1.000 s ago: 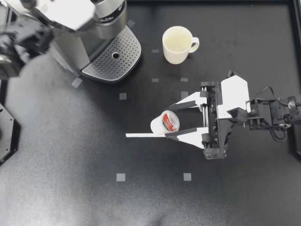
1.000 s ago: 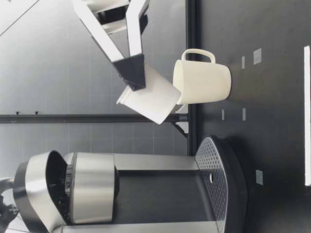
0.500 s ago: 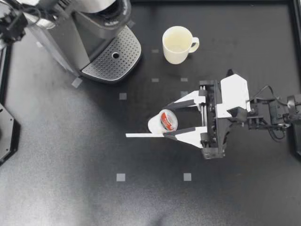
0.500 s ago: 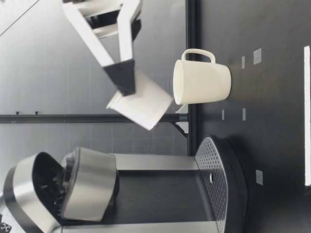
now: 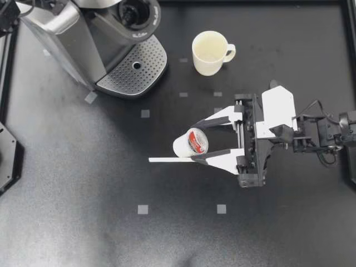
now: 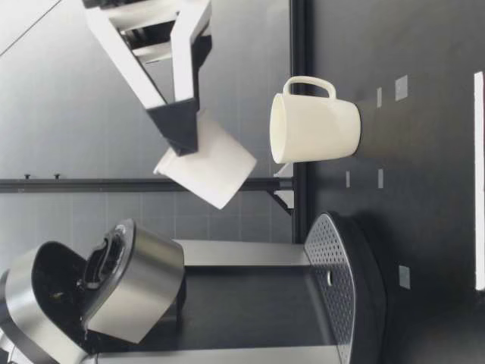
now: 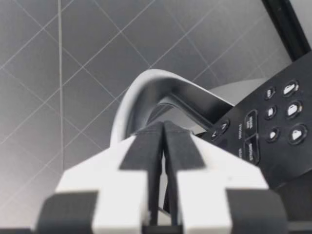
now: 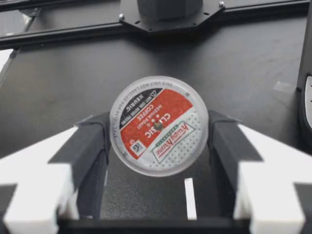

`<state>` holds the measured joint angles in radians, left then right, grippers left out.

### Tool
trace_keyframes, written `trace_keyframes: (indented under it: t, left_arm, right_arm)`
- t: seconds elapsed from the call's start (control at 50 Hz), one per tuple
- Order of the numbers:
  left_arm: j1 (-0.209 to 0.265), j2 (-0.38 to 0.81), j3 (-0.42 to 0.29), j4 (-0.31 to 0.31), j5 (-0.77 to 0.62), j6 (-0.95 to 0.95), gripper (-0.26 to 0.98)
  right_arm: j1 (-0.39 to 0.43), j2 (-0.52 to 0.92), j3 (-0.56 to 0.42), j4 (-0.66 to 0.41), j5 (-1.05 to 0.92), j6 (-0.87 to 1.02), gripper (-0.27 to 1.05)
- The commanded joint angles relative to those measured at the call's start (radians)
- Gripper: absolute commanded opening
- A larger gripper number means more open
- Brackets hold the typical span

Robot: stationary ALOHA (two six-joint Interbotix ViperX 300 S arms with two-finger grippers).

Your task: Place the coffee capsule inside the capsule container, then place the cup onto the center of the cup tray.

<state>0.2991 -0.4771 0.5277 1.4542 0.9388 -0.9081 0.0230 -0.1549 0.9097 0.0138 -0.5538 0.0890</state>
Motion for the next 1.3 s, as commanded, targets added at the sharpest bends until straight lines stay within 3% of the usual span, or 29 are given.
trace_keyframes:
  t: [0.0,0.3,0.58,0.68,0.88,1.28]
  left_arm:
    - [0.023,-0.015,-0.011,0.005,0.002,-0.003,0.07]
    - [0.038,-0.035,-0.011,0.002,-0.051,-0.025,0.07]
    - [0.038,-0.156,0.021,0.012,-0.285,-0.163,0.07]
    - [0.038,-0.193,0.032,0.018,-0.311,-0.170,0.07]
    - [0.038,-0.235,0.055,0.018,-0.311,-0.192,0.07]
    - [0.038,-0.236,0.069,0.021,-0.311,-0.224,0.07]
  right_arm:
    - [-0.006,-0.023,-0.025,0.000,-0.015,-0.002,0.50]
    - [-0.025,-0.043,-0.049,0.000,-0.069,-0.009,0.50]
    - [-0.189,-0.106,-0.135,-0.002,-0.074,-0.012,0.50]
    - [-0.249,-0.110,-0.178,-0.003,-0.058,-0.031,0.50]
    - [-0.324,-0.092,-0.307,-0.020,0.101,-0.140,0.50]
    - [-0.348,-0.006,-0.494,-0.020,0.334,-0.239,0.50]
